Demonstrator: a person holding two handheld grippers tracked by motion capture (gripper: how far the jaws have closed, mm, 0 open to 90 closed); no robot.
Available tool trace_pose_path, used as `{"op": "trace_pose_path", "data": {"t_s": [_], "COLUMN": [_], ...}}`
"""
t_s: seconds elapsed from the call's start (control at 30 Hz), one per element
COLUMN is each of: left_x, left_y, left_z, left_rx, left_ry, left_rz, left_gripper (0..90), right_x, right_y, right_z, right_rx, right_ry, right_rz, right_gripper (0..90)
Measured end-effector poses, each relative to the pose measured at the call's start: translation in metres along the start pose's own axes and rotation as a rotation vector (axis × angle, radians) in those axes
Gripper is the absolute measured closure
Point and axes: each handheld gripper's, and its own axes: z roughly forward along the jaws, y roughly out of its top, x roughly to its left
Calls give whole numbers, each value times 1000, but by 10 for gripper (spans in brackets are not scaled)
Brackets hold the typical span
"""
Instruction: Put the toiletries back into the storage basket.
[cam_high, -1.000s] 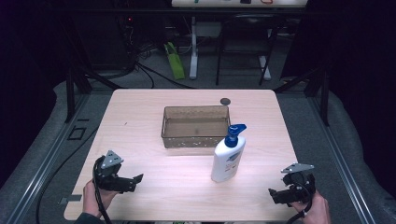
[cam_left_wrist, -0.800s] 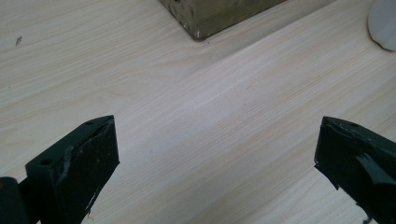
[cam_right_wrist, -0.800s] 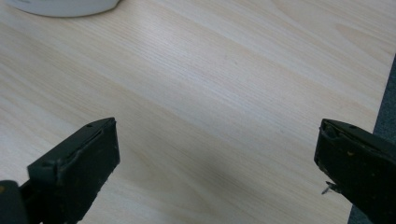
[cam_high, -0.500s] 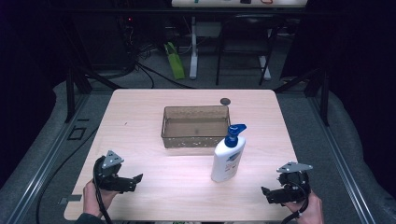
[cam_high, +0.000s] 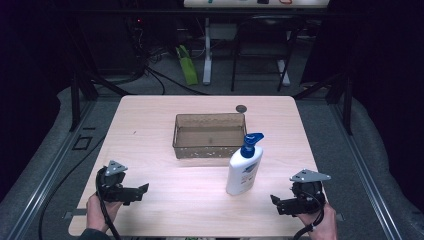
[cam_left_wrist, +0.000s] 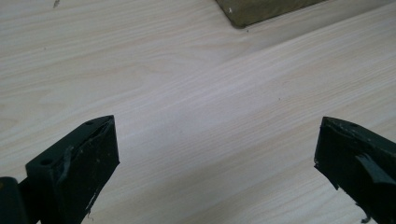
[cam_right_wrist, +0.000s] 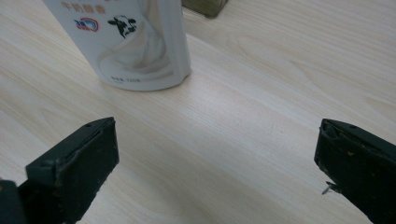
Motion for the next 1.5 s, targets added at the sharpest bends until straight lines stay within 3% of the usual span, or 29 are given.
{"op": "trace_pose_path", "data": {"t_s": [0.13,0.3,0.5,0.73,0.93,1.03,1.5], "left_x": [3,2,-13,-15,-13,-11,-10], "left_y": [-4,-2,5,8,6,6,8], "left_z": [4,4,6,9,9,8,12], "left_rx": [86,96,119,135,167,160,168], "left_ry": [20,35,55,53,70,63,45], "left_rz": [-29,-21,110,157,147,132,131], "left_gripper": [0,0,0,0,0,0,0], "right_x": [7,14,16,23,31,34,40], "right_y": [4,10,18,30,42,47,68], "right_z": [1,-2,-5,-9,-14,-14,-14], "right_rx": [-15,-48,-96,-142,-198,-206,-280], "right_ry": [11,36,55,66,75,84,95], "right_rz": [-10,-11,9,-10,-21,-22,-32], "right_gripper": [0,0,0,0,0,0,0]}}
